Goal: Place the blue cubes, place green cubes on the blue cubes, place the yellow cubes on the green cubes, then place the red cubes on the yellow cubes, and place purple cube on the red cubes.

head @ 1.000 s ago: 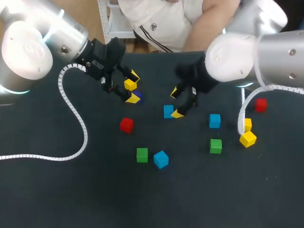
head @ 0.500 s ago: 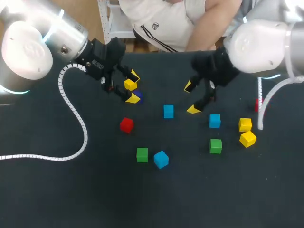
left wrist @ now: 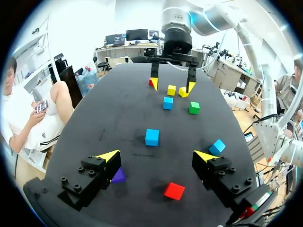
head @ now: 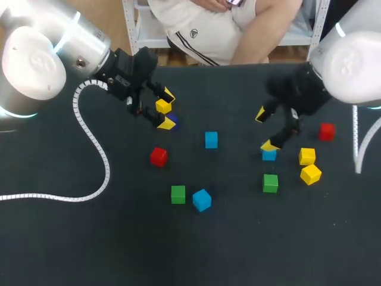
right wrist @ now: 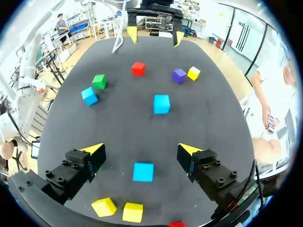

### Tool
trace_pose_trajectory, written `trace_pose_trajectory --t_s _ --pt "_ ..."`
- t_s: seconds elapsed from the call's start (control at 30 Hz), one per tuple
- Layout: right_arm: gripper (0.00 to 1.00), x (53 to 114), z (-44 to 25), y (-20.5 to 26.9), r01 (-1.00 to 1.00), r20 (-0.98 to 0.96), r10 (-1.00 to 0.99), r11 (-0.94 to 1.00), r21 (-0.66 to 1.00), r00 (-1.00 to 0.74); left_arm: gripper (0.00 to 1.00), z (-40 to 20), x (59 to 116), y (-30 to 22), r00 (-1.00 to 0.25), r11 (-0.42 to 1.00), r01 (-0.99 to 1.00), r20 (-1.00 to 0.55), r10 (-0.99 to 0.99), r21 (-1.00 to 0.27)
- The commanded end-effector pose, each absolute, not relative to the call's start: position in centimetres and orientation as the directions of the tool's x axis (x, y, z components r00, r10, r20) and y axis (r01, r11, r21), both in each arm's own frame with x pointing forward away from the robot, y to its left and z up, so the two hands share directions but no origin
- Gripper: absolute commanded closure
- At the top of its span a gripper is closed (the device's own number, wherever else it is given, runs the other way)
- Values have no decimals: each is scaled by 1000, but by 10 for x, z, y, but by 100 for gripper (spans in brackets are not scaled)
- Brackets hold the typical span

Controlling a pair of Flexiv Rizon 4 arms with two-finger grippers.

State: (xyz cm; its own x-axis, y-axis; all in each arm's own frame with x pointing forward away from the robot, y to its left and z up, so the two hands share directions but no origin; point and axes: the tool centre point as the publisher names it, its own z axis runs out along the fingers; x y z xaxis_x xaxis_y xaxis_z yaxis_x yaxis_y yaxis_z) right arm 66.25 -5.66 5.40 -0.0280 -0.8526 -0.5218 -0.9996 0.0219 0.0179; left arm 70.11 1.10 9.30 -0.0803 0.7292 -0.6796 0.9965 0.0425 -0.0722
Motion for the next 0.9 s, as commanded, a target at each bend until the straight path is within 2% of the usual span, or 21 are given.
trace_pose_trajectory --t_s 0.03,0.9 --pt "0 656 51 -74 -999 -518 -854 41 21 -46 0 93 701 11 -80 42 997 -680 729 -72" --pt "0 655 12 -94 -994 -537 -838 42 102 -91 0 93 701 11 -80 42 997 -680 729 -72"
